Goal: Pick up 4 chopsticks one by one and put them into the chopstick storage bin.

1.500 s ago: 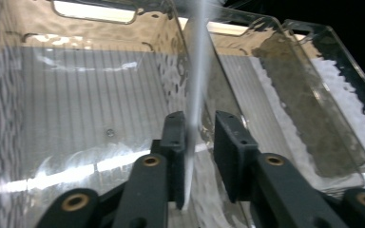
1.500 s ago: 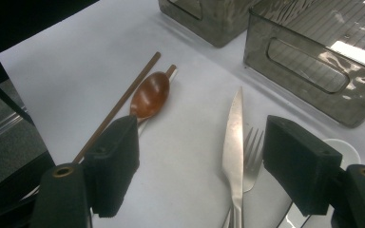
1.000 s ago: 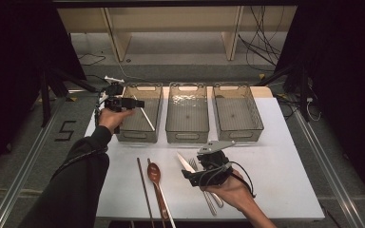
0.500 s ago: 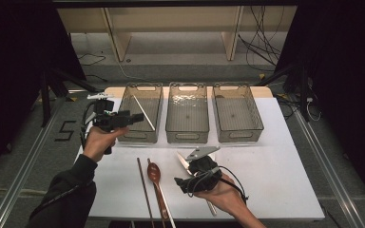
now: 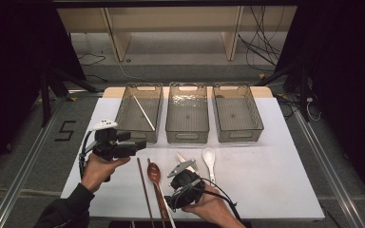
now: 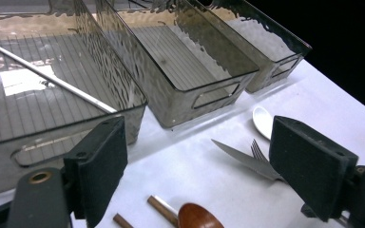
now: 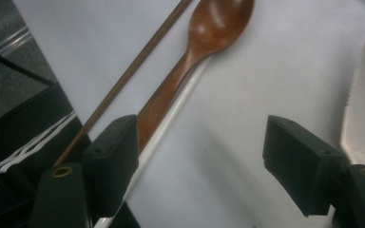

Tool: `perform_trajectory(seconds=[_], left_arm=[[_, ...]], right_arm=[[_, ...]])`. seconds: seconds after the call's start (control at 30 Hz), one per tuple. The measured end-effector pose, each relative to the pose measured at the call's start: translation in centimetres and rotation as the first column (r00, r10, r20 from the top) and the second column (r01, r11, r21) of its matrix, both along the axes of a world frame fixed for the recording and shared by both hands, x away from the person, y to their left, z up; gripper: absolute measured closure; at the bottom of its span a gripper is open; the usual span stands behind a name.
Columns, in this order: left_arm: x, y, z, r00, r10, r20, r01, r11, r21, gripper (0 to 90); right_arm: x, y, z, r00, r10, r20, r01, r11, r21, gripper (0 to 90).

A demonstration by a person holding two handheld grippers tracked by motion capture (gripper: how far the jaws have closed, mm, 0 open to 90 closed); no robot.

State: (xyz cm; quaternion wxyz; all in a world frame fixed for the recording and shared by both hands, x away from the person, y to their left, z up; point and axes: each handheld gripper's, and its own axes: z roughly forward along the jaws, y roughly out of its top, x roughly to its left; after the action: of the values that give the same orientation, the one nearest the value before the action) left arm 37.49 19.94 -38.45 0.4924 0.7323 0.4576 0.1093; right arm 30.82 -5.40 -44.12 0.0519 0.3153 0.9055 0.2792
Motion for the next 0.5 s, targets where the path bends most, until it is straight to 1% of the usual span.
perform_trajectory(seconds=[0.07, 0.13, 0.17, 0.27, 0.33, 0.5], left_arm=[[-0.5, 0.0, -0.2, 1.0, -0.002, 0.008, 0.002, 1.0, 0.004, 19.3], [-1.0, 0.0, -0.4, 0.9998, -0.001, 0.018, 0.0, 0.9998, 0.02, 19.1], [-1.2, 0.1, -0.6, 0.9999, -0.003, 0.017, 0.002, 0.9998, 0.019, 19.0], [-1.7, 0.1, -1.0, 1.0, -0.006, 0.004, 0.006, 0.9998, 0.021, 18.5], [-2.0, 0.2, -1.2, 1.0, -0.007, 0.0, 0.007, 0.9998, 0.019, 18.3], [-2.7, 0.3, -1.3, 0.9998, -0.02, 0.009, 0.02, 0.9992, 0.034, 17.3]], right_arm=[[-0.3, 0.3, -0.3, 0.9998, 0.017, -0.012, -0.017, 1.0, -0.015, 28.7], [-0.6, 0.6, -0.6, 0.9993, 0.032, -0.021, -0.033, 0.999, -0.022, 28.7], [-0.7, 0.7, -0.7, 0.999, 0.038, -0.024, -0.039, 0.999, -0.033, 28.7], [-1.0, 0.9, -1.2, 0.998, 0.048, -0.041, -0.05, 0.998, -0.048, 28.7], [-1.2, 1.1, -1.5, 0.9973, 0.059, -0.043, -0.061, 0.997, -0.055, 28.8], [-1.5, 1.4, -2.0, 0.9964, 0.069, -0.049, -0.074, 0.993, -0.089, 28.8]])
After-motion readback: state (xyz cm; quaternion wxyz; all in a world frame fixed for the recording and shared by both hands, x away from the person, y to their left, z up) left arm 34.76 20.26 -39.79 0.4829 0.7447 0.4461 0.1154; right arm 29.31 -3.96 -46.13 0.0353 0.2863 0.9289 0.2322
